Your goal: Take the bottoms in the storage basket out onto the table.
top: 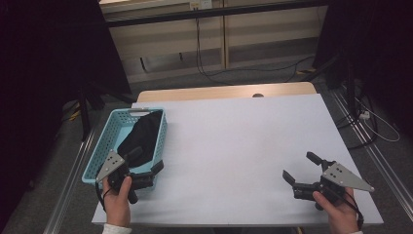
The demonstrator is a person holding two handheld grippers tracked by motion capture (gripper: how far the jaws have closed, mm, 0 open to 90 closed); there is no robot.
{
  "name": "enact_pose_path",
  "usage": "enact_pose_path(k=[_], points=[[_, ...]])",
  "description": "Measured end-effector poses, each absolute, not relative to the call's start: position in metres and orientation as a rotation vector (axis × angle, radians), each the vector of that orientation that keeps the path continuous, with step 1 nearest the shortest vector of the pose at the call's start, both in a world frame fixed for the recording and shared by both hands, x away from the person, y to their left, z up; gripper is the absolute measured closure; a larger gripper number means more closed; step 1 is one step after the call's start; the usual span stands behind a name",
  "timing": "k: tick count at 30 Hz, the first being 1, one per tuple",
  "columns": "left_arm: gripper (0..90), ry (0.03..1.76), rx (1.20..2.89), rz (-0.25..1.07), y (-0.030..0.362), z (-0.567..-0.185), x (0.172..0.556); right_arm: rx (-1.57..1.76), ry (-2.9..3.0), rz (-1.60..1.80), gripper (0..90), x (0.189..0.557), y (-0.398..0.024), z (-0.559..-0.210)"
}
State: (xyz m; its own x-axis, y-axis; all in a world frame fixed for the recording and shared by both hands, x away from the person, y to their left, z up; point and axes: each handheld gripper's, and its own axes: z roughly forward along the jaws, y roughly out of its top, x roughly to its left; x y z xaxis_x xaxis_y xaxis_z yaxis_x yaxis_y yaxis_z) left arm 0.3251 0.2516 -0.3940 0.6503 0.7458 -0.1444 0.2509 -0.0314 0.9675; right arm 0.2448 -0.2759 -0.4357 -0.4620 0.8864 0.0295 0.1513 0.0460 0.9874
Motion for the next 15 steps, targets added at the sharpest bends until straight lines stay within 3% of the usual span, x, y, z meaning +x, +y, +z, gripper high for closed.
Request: enact_pose_path(k=[15], points=[[1.9, 0.834, 1.574, 0.487, 0.254, -0.369, 0.337, 1.051, 1.689, 1.473, 0.4, 0.244, -0.278, -0.436]])
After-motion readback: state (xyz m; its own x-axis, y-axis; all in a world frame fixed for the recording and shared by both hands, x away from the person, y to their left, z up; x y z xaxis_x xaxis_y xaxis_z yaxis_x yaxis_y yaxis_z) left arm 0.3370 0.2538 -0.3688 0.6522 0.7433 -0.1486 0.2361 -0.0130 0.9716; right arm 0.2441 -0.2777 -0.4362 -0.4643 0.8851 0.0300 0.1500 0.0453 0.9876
